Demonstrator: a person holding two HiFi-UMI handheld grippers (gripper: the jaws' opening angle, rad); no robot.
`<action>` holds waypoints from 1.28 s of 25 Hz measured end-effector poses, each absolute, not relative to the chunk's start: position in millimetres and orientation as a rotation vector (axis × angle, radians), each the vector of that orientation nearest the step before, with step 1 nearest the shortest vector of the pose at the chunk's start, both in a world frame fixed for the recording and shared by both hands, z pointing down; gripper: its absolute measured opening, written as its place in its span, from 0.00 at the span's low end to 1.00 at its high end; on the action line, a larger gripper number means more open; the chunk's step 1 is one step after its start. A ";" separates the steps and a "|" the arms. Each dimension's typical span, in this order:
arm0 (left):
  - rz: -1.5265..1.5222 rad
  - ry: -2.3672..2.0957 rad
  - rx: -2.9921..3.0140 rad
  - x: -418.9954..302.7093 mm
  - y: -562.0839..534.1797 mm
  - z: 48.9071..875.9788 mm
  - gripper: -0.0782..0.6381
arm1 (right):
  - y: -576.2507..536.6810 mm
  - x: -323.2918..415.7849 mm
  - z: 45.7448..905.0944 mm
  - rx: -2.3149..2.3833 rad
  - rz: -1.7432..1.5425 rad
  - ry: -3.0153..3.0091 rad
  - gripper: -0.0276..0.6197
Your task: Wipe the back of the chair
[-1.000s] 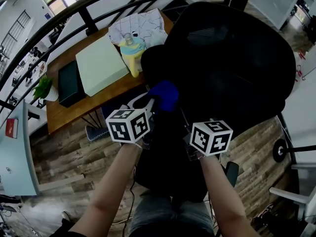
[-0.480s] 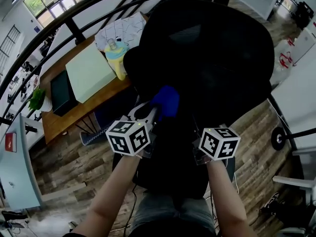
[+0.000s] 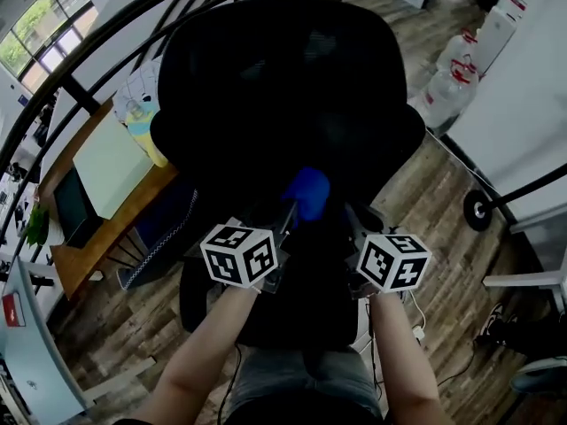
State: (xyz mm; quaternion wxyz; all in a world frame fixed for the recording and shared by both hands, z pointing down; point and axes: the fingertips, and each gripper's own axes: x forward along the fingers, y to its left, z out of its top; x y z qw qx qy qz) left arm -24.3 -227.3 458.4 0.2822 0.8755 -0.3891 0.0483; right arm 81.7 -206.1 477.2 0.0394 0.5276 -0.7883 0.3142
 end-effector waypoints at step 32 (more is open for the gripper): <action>0.371 -0.855 2.317 108.3 -233.0 529.2 0.19 | -189.8 160.0 517.9 1.762 1.095 -2.290 0.09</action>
